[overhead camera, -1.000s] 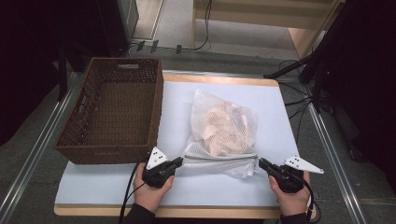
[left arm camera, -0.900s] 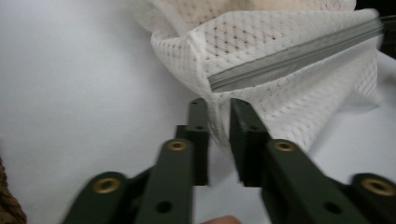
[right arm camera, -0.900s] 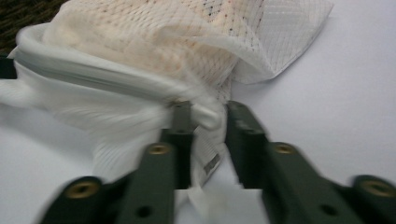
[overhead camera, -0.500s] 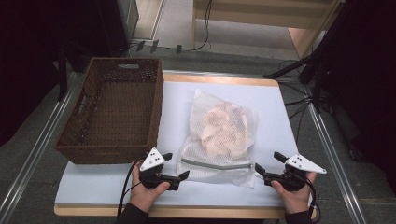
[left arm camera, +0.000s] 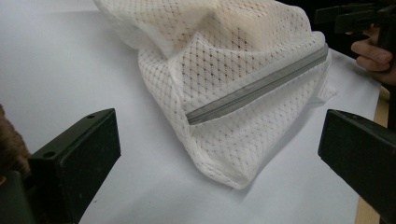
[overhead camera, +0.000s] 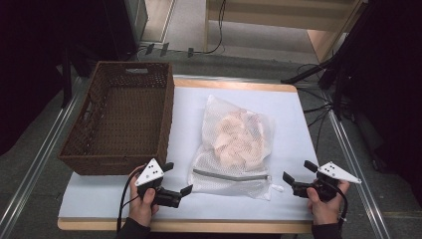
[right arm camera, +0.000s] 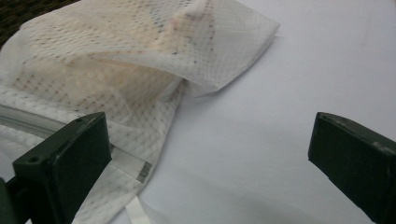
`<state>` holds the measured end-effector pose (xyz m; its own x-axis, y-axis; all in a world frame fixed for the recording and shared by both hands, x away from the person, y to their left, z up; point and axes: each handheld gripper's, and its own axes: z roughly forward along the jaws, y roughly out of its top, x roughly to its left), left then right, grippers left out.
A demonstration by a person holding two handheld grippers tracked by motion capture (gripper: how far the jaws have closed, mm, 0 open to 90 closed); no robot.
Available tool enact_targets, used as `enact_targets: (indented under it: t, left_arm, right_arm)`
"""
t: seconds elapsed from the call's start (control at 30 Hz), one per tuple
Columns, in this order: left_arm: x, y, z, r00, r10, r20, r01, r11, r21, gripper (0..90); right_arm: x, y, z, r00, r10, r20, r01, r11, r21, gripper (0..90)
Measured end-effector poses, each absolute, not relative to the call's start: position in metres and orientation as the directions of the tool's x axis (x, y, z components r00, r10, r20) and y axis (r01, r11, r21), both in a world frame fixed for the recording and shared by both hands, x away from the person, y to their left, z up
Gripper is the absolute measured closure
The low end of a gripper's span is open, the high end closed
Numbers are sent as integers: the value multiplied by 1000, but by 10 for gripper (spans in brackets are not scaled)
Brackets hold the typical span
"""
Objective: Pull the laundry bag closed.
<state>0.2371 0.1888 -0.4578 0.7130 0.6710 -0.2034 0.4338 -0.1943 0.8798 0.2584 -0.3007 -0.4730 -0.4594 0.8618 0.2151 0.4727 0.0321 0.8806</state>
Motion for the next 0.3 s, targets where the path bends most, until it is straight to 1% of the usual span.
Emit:
enact_targets:
  t: [0.13, 0.3]
  left_arm:
    - [238, 191, -458, 705, 678, -207, 436, -185, 881, 0]
    - [238, 190, -459, 709, 676, -200, 438, -200, 876, 0]
  right_arm:
    - [259, -308, -474, -447, 864, 233, 479, 11, 878, 0]
    - [260, -305, -475, -455, 862, 225, 481, 26, 876, 0]
